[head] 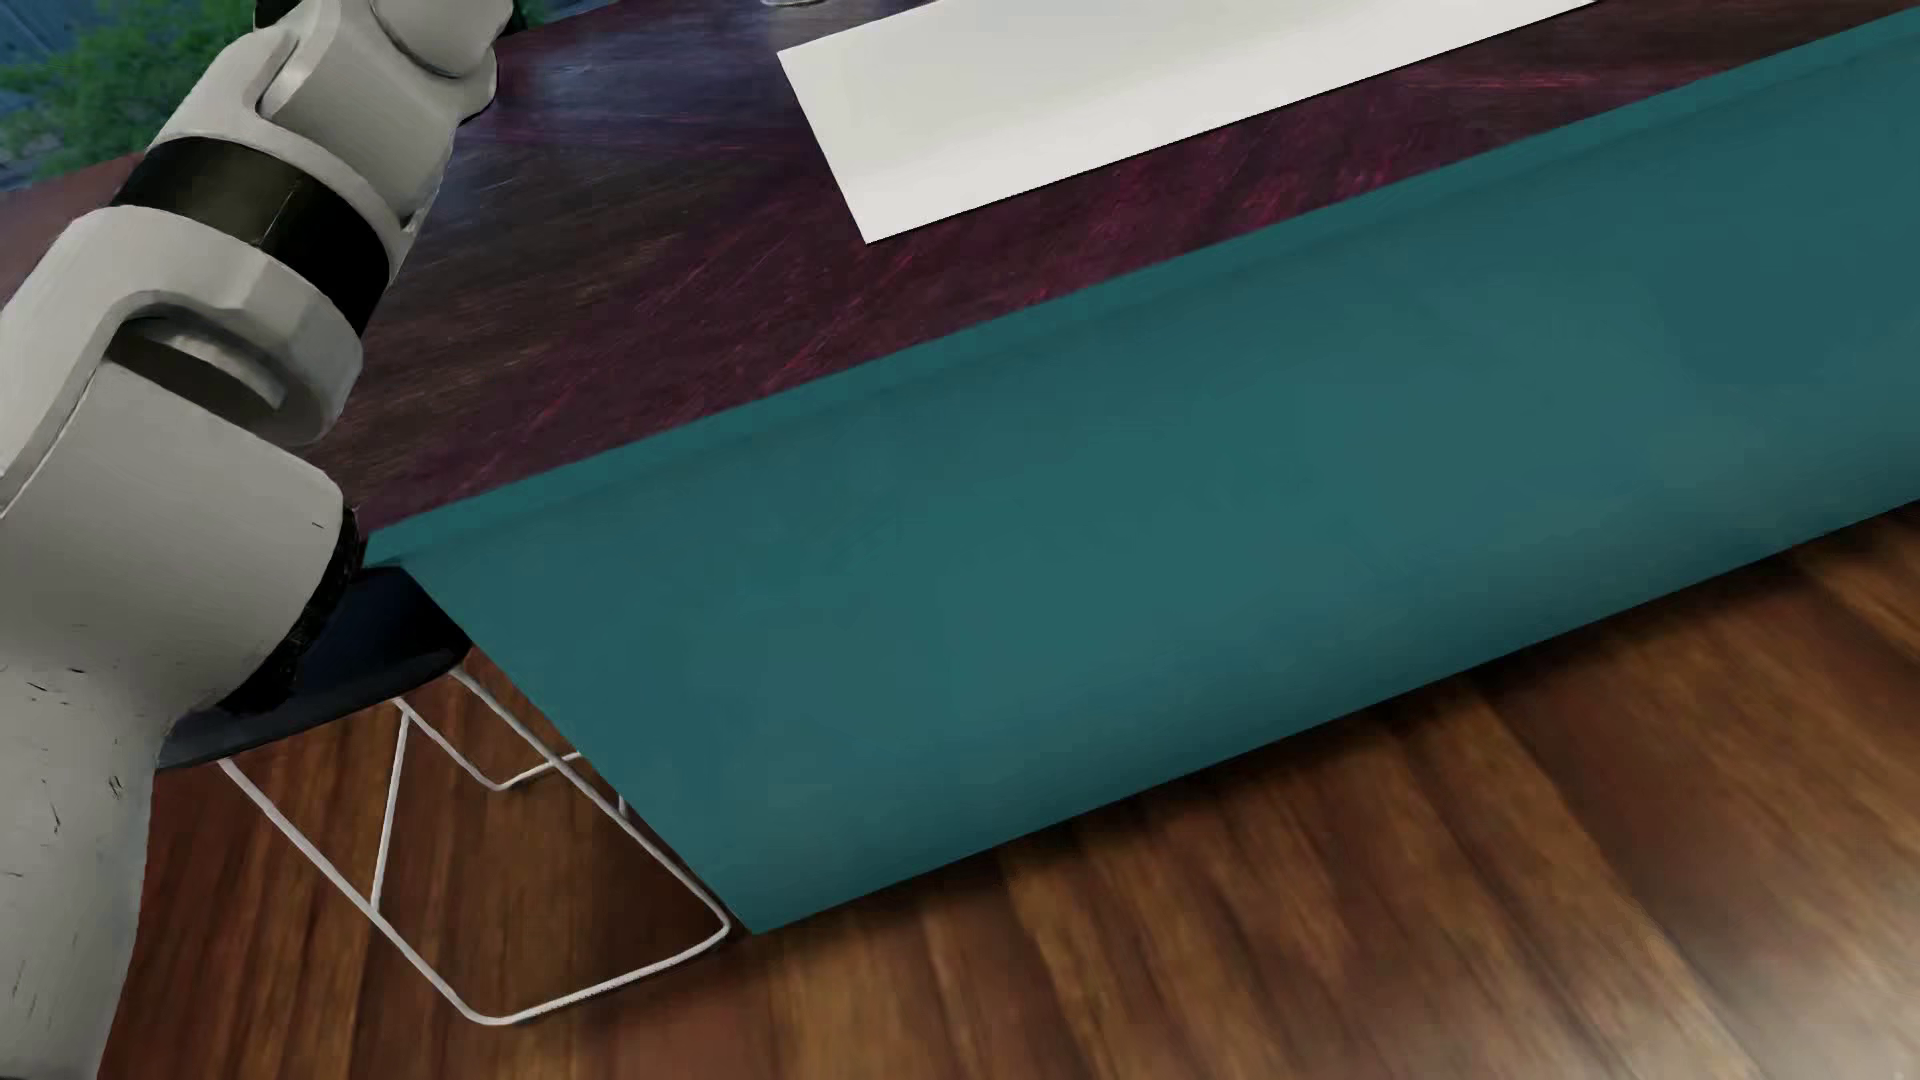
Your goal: Remain stationary
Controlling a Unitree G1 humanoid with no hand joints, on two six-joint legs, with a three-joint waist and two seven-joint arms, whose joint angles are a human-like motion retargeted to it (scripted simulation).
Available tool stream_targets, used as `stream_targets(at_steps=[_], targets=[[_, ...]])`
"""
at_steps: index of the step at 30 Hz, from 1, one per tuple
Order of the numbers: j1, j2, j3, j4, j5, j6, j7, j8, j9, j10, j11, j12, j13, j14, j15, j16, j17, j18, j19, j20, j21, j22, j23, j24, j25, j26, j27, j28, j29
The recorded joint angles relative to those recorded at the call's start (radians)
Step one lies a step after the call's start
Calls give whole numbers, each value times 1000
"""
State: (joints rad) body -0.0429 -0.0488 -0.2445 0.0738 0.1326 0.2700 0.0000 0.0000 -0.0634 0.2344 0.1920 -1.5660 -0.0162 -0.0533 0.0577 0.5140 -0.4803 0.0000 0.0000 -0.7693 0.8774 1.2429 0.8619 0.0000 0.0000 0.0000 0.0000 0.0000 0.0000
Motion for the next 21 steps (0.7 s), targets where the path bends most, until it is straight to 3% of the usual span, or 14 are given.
stream_targets(at_steps=[13, 16, 19, 20, 21], targets=[[-12, -5, 3, 0, 0, -14, 0, 0, 4, 5, -10, -2, -9, 8, 17, -6, -10, 0, 0, 38, 14, -14, 5, 0, 0, 0, 0, 0, 0], [-21, -13, 42, -4, -2, -44, 0, 0, -13, 5, 0, 171, 20, 32, -9, -24, 19, 0, 0, 337, -25, -316, -7, 0, 0, 0, 0, 0, 0], [-45, -16, 118, -19, -6, -126, 0, 0, -37, -13, 8, 508, 80, 129, -39, -141, 92, 0, 0, 494, -68, -761, -23, 0, 0, 0, 0, 0, 0], [-50, -15, 142, -20, -7, -155, 0, 0, -42, 184, 14, 652, 100, -1, -51, -185, 118, 0, 0, 503, -77, -889, -26, 0, 0, 0, 0, 0, 0], [-52, -14, 163, -23, -10, -177, 0, 0, -46, 190, 20, 799, 116, -54, -60, -219, 136, 0, 0, 483, -83, -981, -29, 0, 0, 0, 0, 0, 0]])
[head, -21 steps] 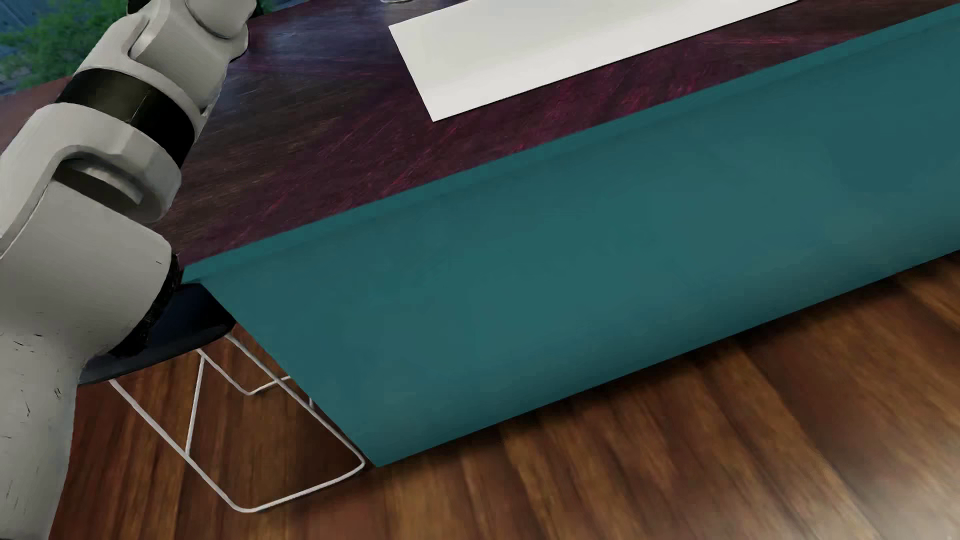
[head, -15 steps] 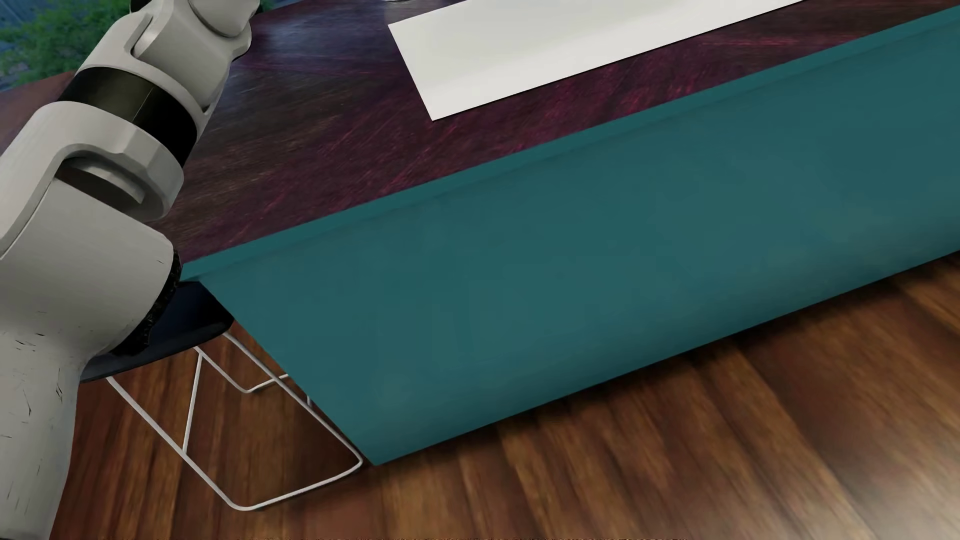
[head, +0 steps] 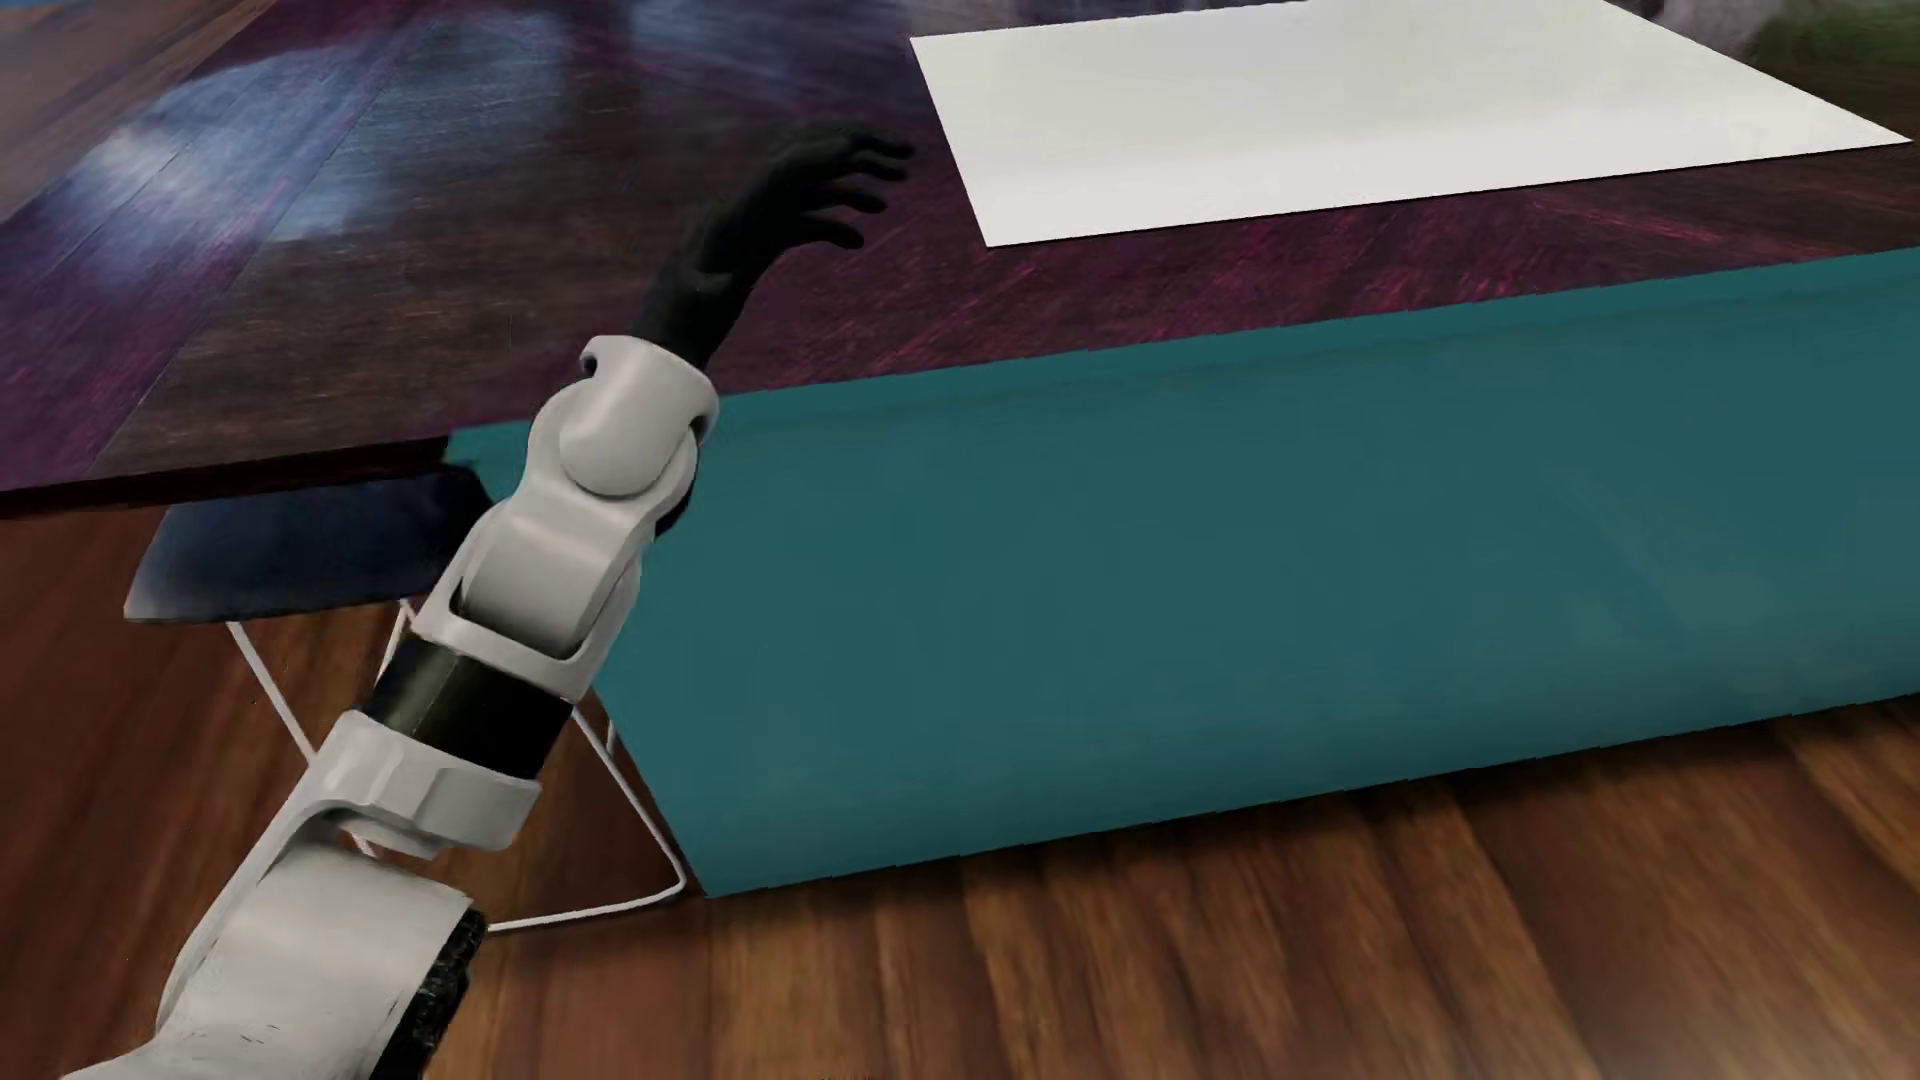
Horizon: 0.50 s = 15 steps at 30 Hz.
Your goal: Remain stationary
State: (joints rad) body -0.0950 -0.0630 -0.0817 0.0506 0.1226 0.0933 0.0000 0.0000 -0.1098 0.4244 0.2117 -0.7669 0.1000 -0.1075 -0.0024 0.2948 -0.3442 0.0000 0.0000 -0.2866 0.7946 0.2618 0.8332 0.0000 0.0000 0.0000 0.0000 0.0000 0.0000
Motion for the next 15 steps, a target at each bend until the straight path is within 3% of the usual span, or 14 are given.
stream_targets(at_steps=[2, 4, 5, 6, 8, 10, 13, 15], targets=[[-4, -3, 30, -6, 0, -28, 0, 0, -8, 2, 7, 271, 20, -10, -7, -26, 21, 0, 0, -103, 0, -61, -9, 0, 0, 0, 0, 0, 0], [1, -1, 44, 2, 3, -39, 0, 0, -12, 33, 7, 472, 31, -13, -2, -10, 32, 0, 0, -243, -6, 7, -11, 0, 0, 0, 0, 0, 0], [3, -2, 50, 6, 3, -43, 0, 0, -13, -174, 6, 551, 28, 173, 1, 9, 35, 0, 0, -313, -7, 52, -6, 0, 0, 0, 0, 0, 0], [6, -3, 56, 9, 5, -43, 0, 0, -14, -176, 6, 617, 24, 220, 2, 25, 35, 0, 0, -378, -3, 112, 0, 0, 0, 0, 0, 0, 0], [13, -7, 76, 15, 9, -41, 0, 0, -21, -181, 9, 727, 22, 185, 2, 40, 34, 0, 0, -469, -9, 247, 3, 0, 0, 0, 0, 0, 0], [19, -2, 78, 20, 10, -41, 0, 0, -23, -182, -1, 819, 20, 151, 17, 32, 39, 0, 0, -485, -34, 408, 6, 0, 0, 0, 0, 0, 0], [19, -5, 89, 21, 12, -47, 0, 0, -36, -181, -4, 909, 33, 126, 30, -8, 53, 0, 0, -408, -83, 690, -1, 0, 0, 0, 0, 0, 0], [20, -4, 103, 20, 11, -51, 0, 0, -37, -179, 0, 950, 38, 121, 29, -5, 57, 0, 0, -380, -88, 754, -9, 0, 0, 0, 0, 0, 0]])
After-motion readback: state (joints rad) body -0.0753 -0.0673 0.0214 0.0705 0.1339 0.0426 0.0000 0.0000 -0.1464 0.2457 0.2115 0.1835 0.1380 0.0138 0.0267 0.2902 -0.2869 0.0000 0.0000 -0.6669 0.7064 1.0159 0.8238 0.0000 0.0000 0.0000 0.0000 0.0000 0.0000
